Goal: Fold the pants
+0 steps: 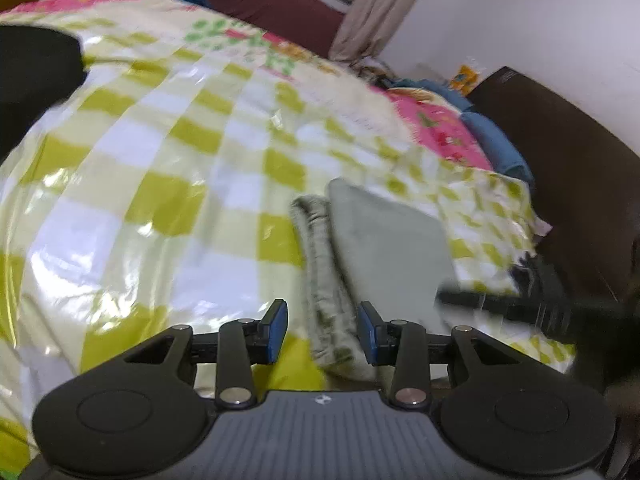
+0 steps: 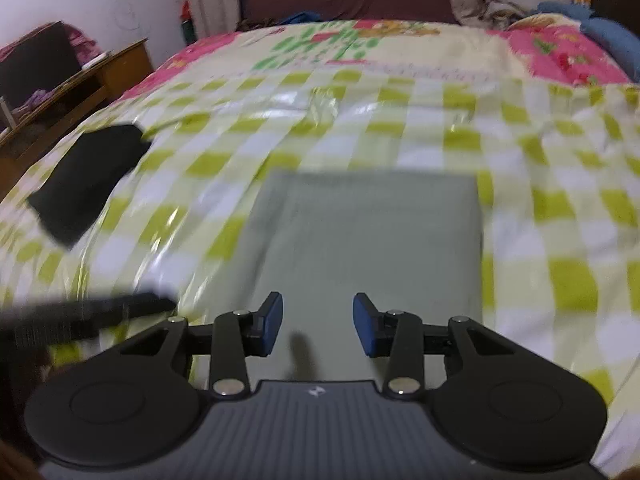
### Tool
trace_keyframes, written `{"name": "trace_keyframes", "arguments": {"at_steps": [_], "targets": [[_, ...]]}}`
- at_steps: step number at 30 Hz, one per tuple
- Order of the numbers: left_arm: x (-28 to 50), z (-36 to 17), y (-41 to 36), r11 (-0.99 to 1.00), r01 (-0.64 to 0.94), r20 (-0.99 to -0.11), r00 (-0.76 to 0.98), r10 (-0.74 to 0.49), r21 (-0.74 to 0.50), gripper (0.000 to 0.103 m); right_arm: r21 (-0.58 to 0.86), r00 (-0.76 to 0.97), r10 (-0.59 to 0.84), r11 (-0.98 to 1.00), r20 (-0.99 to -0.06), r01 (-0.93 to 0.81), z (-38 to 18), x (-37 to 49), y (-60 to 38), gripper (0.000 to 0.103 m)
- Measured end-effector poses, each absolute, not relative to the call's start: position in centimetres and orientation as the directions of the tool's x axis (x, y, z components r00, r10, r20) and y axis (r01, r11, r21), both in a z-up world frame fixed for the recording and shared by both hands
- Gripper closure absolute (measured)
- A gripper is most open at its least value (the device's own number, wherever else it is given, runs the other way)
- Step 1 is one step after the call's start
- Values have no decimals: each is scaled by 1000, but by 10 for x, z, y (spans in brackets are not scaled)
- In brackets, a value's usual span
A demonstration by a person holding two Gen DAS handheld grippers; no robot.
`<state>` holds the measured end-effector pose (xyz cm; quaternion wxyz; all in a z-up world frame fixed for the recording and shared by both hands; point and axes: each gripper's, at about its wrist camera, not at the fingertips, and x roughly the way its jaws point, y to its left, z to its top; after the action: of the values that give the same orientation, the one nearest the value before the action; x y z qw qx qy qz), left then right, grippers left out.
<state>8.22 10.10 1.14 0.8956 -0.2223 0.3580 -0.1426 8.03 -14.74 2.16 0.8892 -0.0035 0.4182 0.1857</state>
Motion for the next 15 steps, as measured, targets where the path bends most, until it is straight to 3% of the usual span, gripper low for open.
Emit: {"name": "trace_keyframes", "arguments": {"at_steps": [5,15], "targets": [[95,30,74,900,160,-621,675,-399,-405,51,270,533,467,873,-706,-407,8,59,-147,63],[137,52,17,967,140,-759,599,-255,-214,51,243,595,548,821,-588,-516,6,33,-157,59]]}}
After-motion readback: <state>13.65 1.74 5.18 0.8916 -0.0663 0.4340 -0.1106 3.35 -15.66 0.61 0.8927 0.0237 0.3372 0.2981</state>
